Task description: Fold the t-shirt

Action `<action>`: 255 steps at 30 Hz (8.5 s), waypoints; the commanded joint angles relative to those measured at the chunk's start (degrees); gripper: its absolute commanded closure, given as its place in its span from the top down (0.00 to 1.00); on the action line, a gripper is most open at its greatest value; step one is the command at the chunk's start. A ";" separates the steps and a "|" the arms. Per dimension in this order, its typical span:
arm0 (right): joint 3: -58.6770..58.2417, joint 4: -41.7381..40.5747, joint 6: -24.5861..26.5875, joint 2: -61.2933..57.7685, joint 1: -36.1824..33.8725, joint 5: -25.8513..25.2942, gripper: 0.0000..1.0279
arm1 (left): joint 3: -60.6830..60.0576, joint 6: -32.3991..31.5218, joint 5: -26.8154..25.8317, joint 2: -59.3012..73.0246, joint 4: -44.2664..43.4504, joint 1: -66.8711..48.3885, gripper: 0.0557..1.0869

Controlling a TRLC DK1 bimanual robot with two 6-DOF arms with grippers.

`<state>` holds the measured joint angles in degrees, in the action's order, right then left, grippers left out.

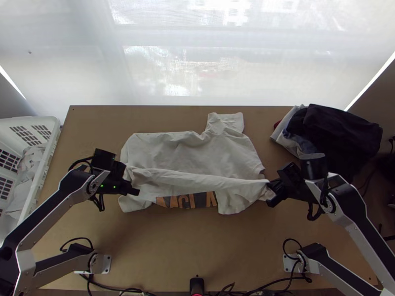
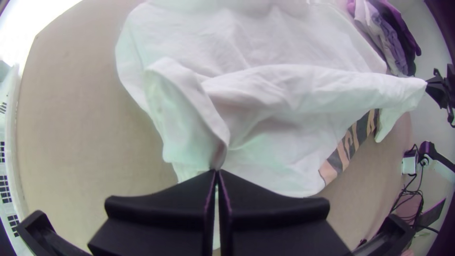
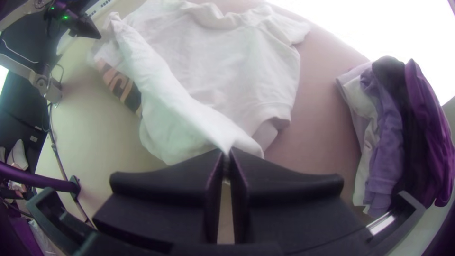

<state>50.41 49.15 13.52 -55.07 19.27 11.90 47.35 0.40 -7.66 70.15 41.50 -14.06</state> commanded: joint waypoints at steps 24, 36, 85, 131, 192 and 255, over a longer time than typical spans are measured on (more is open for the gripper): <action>22.18 7.28 -3.67 0.31 -0.02 -0.04 0.03 | 34.91 -1.72 -22.49 -12.76 29.26 20.66 0.03; 43.01 7.72 -5.17 -2.24 -3.10 -3.73 0.03 | 64.71 -5.50 -26.18 -6.17 29.52 28.92 0.03; 34.58 2.53 -7.19 14.38 -2.48 -10.06 0.03 | 31.05 -5.15 -23.63 -36.05 8.34 45.27 0.03; 30.01 -37.28 -3.50 -50.05 -10.57 -9.35 0.03 | 27.79 -6.38 -3.33 30.75 -26.82 14.68 0.03; 20.25 -38.69 -0.16 -57.17 5.78 -9.88 0.62 | 28.06 -8.84 -2.10 29.61 -21.54 10.29 0.03; 83.71 -22.51 6.70 -83.53 -4.94 -12.96 0.03 | 71.65 -7.26 -2.89 56.85 -11.52 19.16 0.03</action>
<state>129.80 28.34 19.14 -134.52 14.92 0.16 109.93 -7.49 -10.66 120.11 27.86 5.15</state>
